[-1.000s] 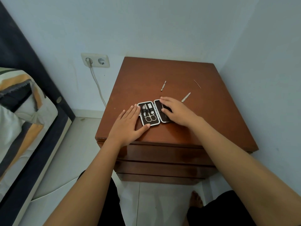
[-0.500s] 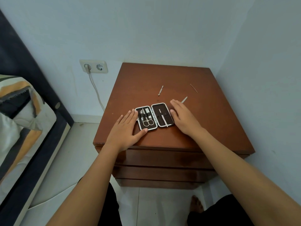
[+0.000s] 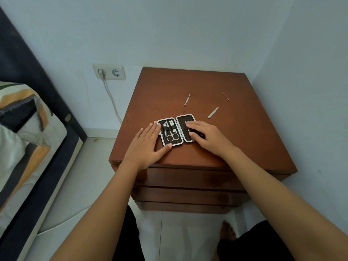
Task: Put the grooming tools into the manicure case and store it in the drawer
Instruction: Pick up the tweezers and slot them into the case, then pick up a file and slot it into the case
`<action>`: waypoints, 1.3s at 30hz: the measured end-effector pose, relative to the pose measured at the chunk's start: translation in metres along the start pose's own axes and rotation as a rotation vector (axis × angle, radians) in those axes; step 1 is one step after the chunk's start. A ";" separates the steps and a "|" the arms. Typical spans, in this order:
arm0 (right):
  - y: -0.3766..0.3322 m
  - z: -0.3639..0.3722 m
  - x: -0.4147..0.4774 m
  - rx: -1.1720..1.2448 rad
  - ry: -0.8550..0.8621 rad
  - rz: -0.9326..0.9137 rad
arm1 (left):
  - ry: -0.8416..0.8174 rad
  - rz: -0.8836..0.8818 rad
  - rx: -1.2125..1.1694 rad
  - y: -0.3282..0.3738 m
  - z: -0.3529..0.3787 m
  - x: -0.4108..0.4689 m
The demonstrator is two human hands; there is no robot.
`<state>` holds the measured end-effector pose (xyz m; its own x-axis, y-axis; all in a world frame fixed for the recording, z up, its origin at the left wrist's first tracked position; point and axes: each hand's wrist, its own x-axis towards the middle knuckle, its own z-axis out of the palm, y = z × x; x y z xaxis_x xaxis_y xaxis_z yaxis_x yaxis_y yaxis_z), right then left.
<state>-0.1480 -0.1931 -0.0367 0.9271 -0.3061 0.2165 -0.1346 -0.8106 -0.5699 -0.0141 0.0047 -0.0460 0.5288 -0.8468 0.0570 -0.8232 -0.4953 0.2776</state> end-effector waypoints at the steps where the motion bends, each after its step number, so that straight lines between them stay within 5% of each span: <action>1: 0.000 0.000 0.001 -0.011 -0.007 0.004 | -0.003 -0.002 -0.002 0.000 0.000 0.000; 8: -0.009 0.002 0.019 -0.125 -0.035 0.053 | 0.000 -0.004 0.000 0.000 0.001 0.000; 13: 0.006 -0.008 0.017 -0.184 0.135 0.270 | 0.002 0.002 0.009 -0.002 0.002 0.001; 17: 0.018 -0.012 0.012 -0.329 -0.052 0.405 | 0.002 0.004 0.002 -0.002 0.003 0.002; 25: 0.018 -0.018 -0.014 -0.064 0.231 0.247 | 0.010 0.004 -0.005 -0.002 0.002 0.001; 31: 0.025 -0.025 -0.016 -0.017 0.362 0.388 | 0.007 0.002 -0.002 -0.002 0.002 0.001; 39: 0.019 -0.037 0.002 -0.021 0.202 0.658 | 0.007 0.000 0.002 -0.002 0.003 0.001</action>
<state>-0.1617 -0.2273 -0.0177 0.5671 -0.8233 -0.0240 -0.6555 -0.4335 -0.6184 -0.0124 0.0039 -0.0489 0.5300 -0.8456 0.0637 -0.8237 -0.4955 0.2757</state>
